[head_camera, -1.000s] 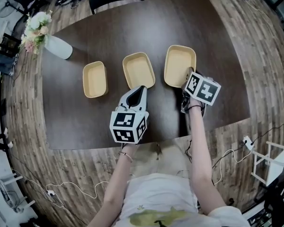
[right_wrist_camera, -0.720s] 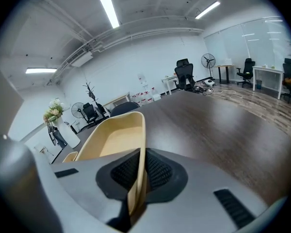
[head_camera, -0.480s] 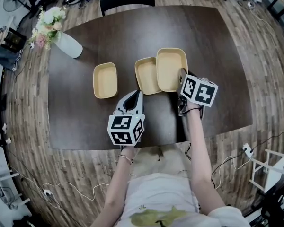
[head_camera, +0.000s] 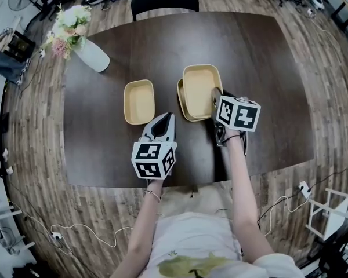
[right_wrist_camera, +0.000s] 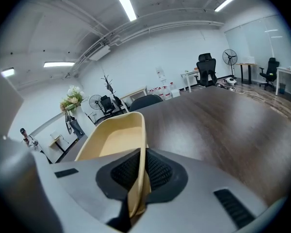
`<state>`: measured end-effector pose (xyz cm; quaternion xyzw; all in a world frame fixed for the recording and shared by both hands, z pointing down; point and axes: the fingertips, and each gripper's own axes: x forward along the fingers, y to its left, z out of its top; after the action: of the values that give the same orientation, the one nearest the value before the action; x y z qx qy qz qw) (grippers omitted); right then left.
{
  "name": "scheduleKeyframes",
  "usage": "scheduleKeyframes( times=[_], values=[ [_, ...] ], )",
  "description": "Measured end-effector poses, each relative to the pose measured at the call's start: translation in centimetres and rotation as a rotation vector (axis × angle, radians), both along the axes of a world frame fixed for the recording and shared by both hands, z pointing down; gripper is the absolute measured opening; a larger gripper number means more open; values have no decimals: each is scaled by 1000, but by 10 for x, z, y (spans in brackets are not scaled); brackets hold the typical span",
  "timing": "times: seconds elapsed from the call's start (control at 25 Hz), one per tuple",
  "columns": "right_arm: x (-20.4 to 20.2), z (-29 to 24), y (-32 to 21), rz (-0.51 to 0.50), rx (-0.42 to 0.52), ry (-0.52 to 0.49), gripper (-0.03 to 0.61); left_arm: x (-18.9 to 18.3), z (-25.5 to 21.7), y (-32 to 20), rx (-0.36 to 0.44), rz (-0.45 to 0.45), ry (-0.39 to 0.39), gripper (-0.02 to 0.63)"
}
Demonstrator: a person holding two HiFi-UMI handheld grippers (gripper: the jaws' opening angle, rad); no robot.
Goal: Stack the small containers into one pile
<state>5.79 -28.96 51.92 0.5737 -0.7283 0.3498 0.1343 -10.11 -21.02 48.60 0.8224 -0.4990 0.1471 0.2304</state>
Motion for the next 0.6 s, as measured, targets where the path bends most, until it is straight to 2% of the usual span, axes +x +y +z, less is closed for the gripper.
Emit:
scheduleKeyframes(
  times=[0.6],
  values=[
    [-21, 29, -3, -113, -86, 56, 35, -3, 13, -2, -52, -68, 22, 25]
  ],
)
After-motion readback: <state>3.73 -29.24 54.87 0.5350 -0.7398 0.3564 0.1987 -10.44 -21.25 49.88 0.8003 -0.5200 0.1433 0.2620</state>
